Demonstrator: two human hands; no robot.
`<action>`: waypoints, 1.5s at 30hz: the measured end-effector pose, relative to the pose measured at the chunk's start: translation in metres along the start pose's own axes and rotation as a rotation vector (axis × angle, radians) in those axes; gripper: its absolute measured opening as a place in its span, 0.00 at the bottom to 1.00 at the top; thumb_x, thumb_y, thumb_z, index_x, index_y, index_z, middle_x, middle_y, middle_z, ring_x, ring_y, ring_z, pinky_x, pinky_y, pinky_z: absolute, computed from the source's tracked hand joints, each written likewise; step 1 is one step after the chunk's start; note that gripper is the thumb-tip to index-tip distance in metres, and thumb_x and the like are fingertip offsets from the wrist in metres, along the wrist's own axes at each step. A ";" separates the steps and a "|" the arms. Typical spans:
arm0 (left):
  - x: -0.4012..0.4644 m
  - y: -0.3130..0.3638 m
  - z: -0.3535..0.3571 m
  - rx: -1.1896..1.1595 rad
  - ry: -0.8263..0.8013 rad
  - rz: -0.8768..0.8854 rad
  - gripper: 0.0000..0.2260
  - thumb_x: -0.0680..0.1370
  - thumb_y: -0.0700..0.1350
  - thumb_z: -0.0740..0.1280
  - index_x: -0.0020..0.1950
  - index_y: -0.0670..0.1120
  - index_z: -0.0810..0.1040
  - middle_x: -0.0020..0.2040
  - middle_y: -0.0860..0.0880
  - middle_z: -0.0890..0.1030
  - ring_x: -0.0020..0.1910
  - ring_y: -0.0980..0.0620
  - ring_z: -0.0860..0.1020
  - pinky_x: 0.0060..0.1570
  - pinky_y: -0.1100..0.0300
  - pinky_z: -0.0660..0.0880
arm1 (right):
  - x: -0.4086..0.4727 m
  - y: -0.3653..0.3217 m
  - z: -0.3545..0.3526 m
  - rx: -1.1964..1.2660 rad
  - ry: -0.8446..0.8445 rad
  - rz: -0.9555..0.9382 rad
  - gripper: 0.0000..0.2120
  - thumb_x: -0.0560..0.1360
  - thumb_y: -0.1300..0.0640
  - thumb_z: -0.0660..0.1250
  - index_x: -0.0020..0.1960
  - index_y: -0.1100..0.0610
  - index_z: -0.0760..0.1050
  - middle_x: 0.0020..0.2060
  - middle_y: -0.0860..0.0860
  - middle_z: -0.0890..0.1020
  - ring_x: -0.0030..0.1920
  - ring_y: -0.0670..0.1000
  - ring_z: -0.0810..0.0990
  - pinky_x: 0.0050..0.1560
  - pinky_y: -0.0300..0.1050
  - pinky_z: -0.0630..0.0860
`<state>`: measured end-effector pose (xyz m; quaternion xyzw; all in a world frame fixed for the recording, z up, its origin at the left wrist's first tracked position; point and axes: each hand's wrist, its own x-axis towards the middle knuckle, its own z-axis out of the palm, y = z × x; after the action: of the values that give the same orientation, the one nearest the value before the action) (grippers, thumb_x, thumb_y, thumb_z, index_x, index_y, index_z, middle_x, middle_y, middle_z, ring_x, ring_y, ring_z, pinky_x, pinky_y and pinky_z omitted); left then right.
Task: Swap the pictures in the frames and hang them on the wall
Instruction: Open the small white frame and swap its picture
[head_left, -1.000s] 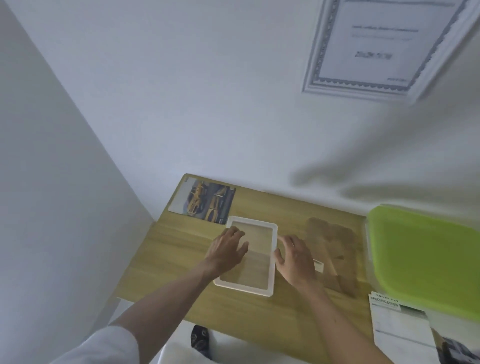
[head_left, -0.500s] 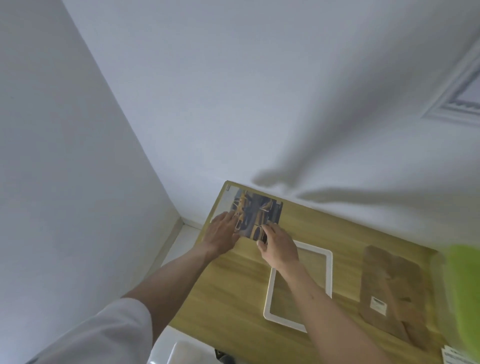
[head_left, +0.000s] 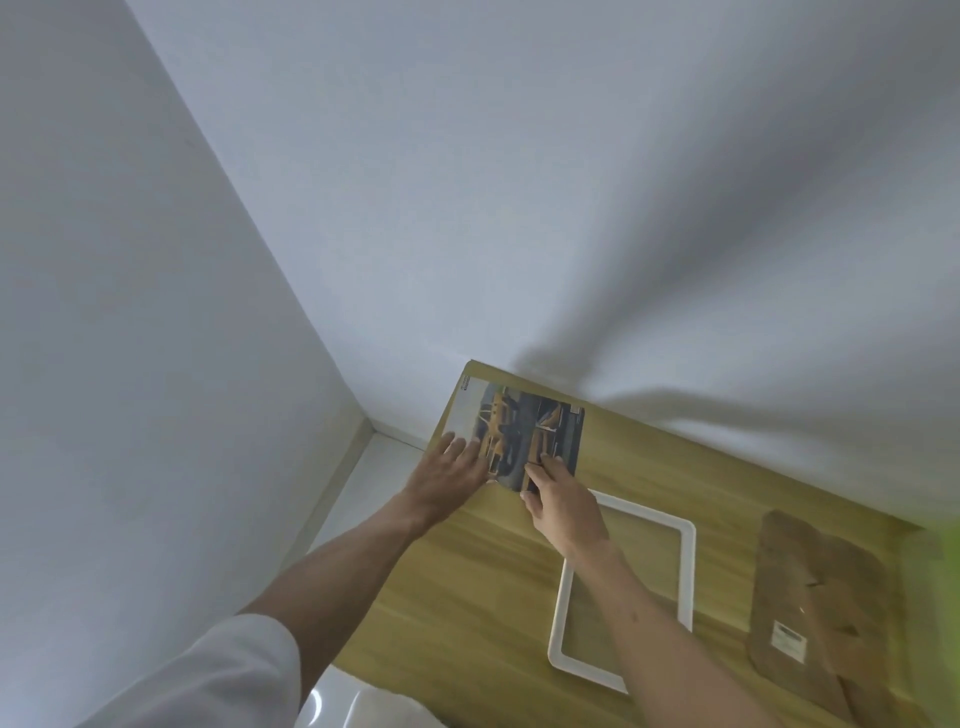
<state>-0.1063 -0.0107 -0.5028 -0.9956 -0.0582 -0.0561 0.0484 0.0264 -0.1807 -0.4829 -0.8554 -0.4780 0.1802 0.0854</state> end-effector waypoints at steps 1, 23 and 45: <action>-0.001 0.001 -0.002 -0.002 0.039 0.029 0.14 0.77 0.45 0.70 0.59 0.40 0.74 0.49 0.42 0.82 0.43 0.44 0.80 0.52 0.48 0.78 | -0.002 0.000 0.001 0.017 0.046 -0.029 0.20 0.77 0.53 0.70 0.66 0.57 0.76 0.67 0.58 0.77 0.67 0.60 0.75 0.57 0.56 0.80; 0.035 -0.009 -0.138 -1.078 0.264 -0.591 0.10 0.70 0.46 0.78 0.41 0.47 0.78 0.36 0.50 0.82 0.28 0.58 0.71 0.29 0.65 0.67 | -0.039 -0.008 -0.110 0.728 0.638 0.081 0.12 0.78 0.65 0.66 0.59 0.54 0.77 0.44 0.48 0.83 0.42 0.39 0.80 0.40 0.32 0.75; 0.053 0.118 -0.117 -1.285 -0.176 -0.602 0.15 0.71 0.39 0.75 0.55 0.47 0.77 0.41 0.48 0.81 0.38 0.51 0.81 0.34 0.55 0.79 | -0.139 0.070 -0.073 1.015 0.598 0.666 0.17 0.77 0.60 0.69 0.64 0.52 0.72 0.54 0.49 0.79 0.45 0.46 0.81 0.38 0.37 0.75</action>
<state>-0.0520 -0.1338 -0.3920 -0.7689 -0.2894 -0.0095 -0.5701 0.0433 -0.3334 -0.4059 -0.8241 -0.0009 0.1544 0.5451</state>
